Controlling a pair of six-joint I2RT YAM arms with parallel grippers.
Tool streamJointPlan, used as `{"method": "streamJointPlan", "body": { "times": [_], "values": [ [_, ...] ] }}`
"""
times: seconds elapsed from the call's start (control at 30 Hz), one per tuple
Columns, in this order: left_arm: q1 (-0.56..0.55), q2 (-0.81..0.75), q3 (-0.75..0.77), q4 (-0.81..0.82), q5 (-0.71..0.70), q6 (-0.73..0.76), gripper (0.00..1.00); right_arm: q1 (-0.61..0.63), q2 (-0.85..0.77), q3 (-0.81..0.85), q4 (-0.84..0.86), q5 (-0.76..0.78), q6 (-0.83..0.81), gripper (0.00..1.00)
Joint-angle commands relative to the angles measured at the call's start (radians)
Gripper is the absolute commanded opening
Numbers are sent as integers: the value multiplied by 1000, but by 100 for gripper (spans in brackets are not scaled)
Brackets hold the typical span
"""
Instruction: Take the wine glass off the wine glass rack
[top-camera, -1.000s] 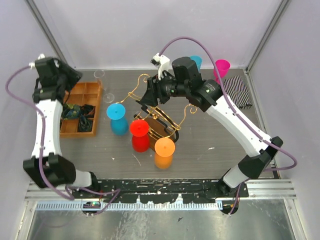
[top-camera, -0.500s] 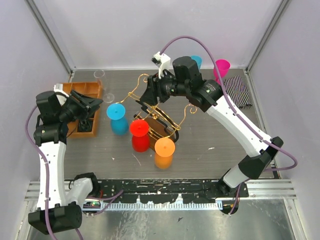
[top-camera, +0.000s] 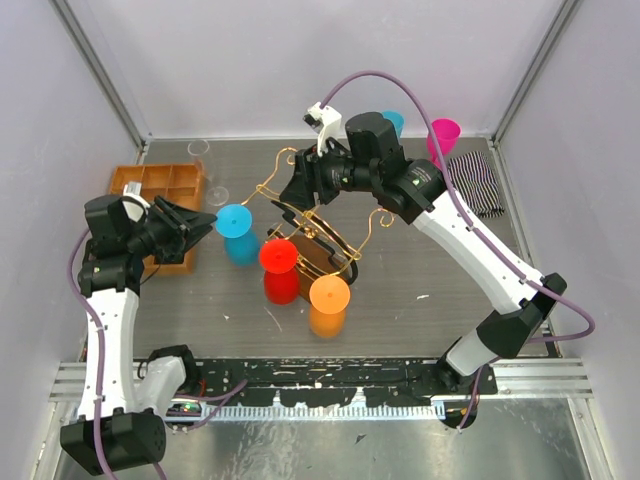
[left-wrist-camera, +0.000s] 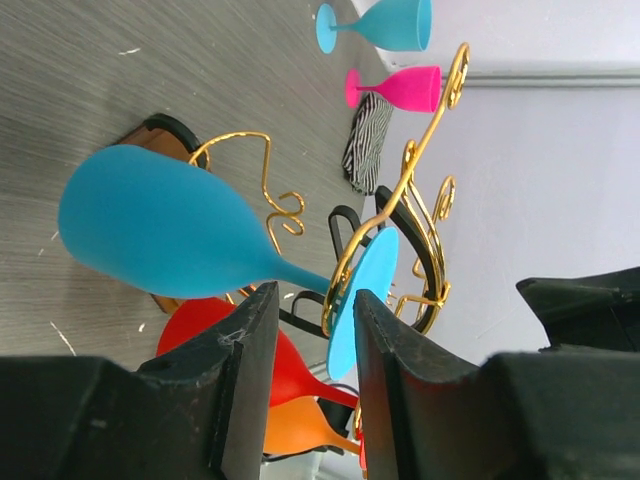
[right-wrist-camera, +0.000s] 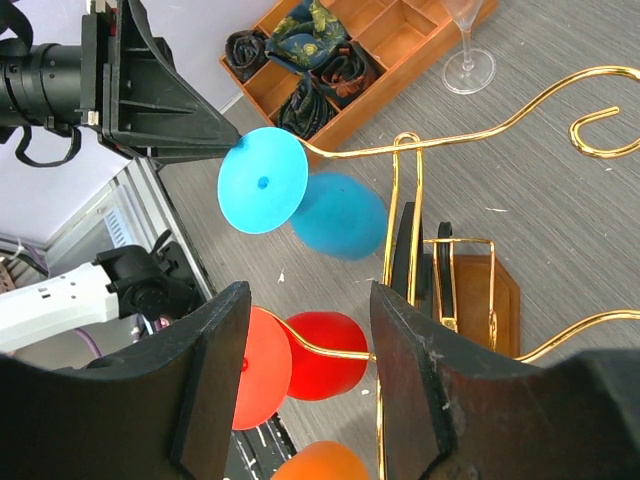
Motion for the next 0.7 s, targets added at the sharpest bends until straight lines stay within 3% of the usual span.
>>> {"method": "streamJointPlan", "body": {
  "times": [0.0, 0.33, 0.67],
  "values": [
    [-5, -19, -4, 28, 64, -15, 42, -1, -27, 10, 46, 18, 5, 56],
    [-19, -19, -7, 55, 90, -52, 40, -1, -25, 4, 38, 29, -5, 57],
    [-32, -17, -12, 79, 113, -66, 19, -1, -25, -8, 36, 37, -12, 57]
  ]
}}
